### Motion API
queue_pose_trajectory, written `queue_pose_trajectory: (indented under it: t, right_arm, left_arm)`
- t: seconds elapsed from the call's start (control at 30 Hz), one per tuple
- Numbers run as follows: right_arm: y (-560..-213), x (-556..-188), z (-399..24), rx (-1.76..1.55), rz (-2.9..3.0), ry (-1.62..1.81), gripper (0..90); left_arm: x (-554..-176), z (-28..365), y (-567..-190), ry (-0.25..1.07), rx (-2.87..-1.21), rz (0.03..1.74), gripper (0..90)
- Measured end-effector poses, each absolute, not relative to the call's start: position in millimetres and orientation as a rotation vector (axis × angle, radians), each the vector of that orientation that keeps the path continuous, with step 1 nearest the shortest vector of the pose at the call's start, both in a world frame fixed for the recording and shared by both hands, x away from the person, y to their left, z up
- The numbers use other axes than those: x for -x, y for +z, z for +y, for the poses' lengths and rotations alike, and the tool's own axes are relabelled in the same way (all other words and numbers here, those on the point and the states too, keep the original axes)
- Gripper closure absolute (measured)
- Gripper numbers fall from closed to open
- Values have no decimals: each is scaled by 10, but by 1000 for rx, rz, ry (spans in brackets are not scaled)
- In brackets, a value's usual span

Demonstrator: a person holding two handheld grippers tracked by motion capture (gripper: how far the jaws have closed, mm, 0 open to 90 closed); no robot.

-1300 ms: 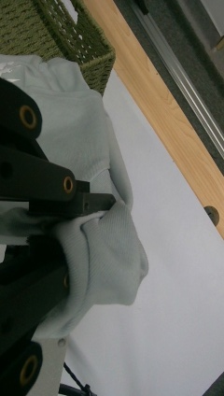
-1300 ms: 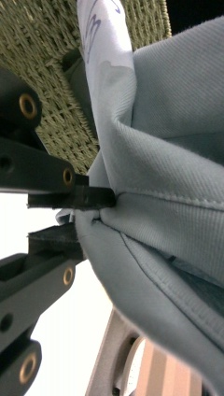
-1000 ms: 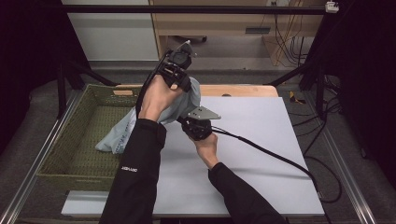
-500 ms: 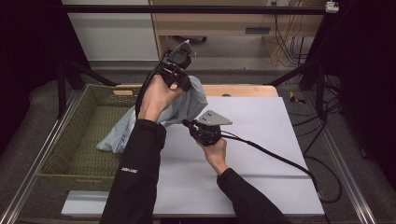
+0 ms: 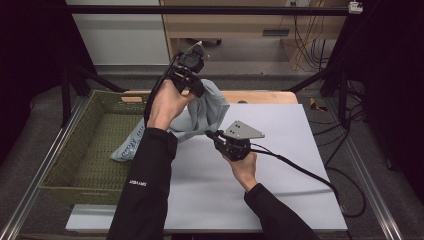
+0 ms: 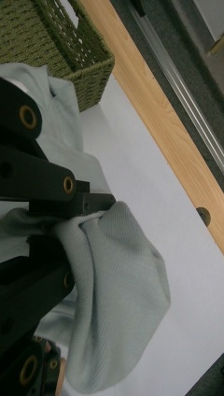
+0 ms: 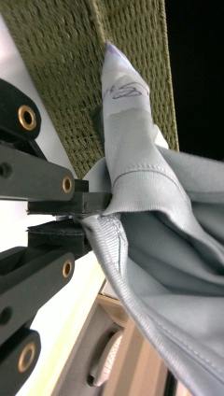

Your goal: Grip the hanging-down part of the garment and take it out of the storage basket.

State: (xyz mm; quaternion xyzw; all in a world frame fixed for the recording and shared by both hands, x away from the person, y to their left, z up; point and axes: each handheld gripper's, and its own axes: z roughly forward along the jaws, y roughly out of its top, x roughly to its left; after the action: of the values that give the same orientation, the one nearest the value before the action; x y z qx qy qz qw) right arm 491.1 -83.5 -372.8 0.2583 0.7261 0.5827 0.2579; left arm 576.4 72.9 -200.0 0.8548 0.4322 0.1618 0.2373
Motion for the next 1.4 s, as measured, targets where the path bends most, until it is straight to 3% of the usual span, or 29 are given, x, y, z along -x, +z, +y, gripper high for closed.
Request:
queue_pose_trajectory:
  t: [0.93, 1.4]
  right_arm:
    - [-3301, -4521, -1732, -717, 1867, 1589, 856]
    - [-3119, -4495, -1913, -763, 1757, 1558, 856]
  left_arm:
    - [-5716, 569, -2060, 397, -2378, 1140, 811]
    - [-5683, 494, -2054, 388, -2373, 1112, 811]
